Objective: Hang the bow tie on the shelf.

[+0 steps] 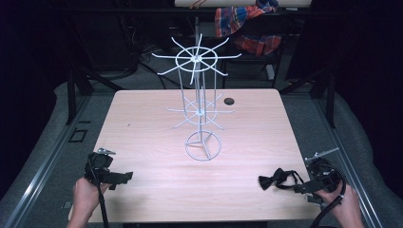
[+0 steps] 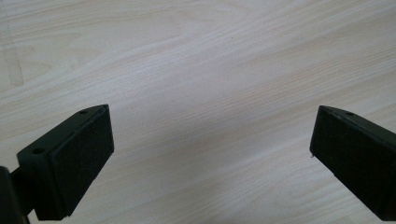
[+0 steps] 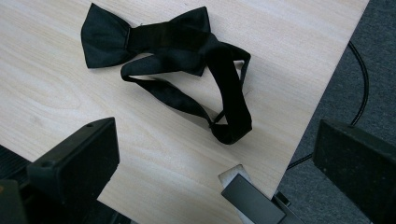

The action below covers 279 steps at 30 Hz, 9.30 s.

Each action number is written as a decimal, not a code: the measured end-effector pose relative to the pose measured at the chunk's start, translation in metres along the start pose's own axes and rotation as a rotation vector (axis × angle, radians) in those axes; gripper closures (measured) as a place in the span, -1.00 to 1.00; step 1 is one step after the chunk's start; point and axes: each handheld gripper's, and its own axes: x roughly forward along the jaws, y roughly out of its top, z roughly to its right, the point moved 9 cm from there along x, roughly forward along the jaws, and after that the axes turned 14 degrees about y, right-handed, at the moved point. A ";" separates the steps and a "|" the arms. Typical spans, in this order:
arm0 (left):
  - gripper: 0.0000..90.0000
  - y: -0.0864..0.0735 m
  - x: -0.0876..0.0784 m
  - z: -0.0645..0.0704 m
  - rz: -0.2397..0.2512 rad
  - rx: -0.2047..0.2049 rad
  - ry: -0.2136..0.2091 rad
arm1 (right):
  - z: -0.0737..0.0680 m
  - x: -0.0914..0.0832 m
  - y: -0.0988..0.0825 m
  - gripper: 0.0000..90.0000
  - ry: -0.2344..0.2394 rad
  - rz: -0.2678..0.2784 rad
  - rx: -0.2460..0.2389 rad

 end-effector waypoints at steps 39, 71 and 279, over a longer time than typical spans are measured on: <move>-1.00 -0.001 0.004 0.001 -0.017 0.016 -0.007 | 0.012 0.010 0.011 0.48 -0.005 0.041 -0.004; -1.00 0.000 0.006 0.000 -0.023 0.025 -0.005 | -0.016 -0.024 0.036 0.99 -0.148 0.182 -0.172; -1.00 0.004 0.012 0.012 -0.008 0.075 -0.046 | -0.125 -0.013 0.286 1.00 0.090 0.376 -0.645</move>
